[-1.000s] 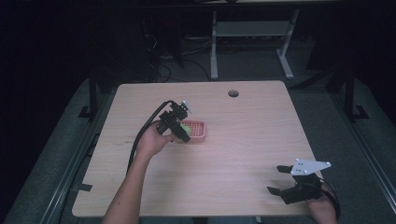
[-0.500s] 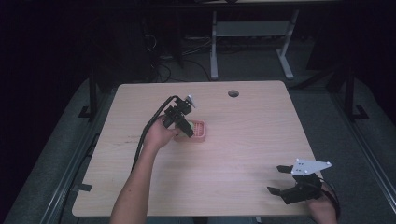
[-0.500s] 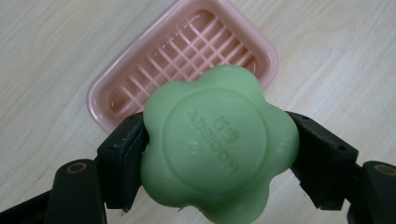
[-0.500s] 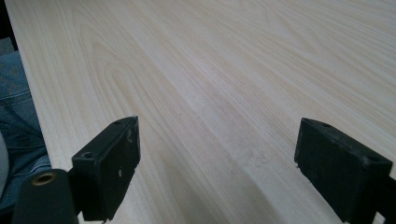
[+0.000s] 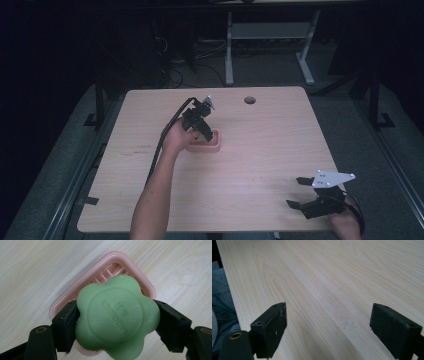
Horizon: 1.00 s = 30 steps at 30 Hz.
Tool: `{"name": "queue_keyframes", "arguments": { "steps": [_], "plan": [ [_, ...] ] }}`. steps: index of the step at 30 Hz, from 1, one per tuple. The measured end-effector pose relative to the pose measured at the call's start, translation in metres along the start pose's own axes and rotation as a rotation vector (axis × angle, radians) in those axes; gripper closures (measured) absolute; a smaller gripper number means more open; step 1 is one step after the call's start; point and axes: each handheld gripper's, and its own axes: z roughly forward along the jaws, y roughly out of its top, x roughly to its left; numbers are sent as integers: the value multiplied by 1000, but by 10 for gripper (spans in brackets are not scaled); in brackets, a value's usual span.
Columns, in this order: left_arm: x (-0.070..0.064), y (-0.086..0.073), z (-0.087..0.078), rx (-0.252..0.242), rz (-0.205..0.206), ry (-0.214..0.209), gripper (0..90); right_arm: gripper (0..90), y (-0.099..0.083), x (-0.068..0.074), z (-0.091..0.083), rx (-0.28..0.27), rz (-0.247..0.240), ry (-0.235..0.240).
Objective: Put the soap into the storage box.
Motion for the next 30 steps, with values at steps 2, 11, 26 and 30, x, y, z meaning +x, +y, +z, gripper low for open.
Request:
{"name": "queue_keyframes", "arguments": {
  "steps": [2, 11, 26, 30],
  "plan": [
    [1, 2, 3, 5, -3, 4, 265, 138, 0, 0, 0, 0, 0, 0],
    [10, 4, 21, 43, -66, -2, 265, 138, 0, 0, 0, -2, -3, 1],
    [9, 3, 30, 41, -70, 1, 262, 138, 0, 1, 1, 0, -4, 5],
    [10, 1, 33, 27, -100, -9, 261, 138, 0, 1, 1, 1, -4, 4]
  ]
}}
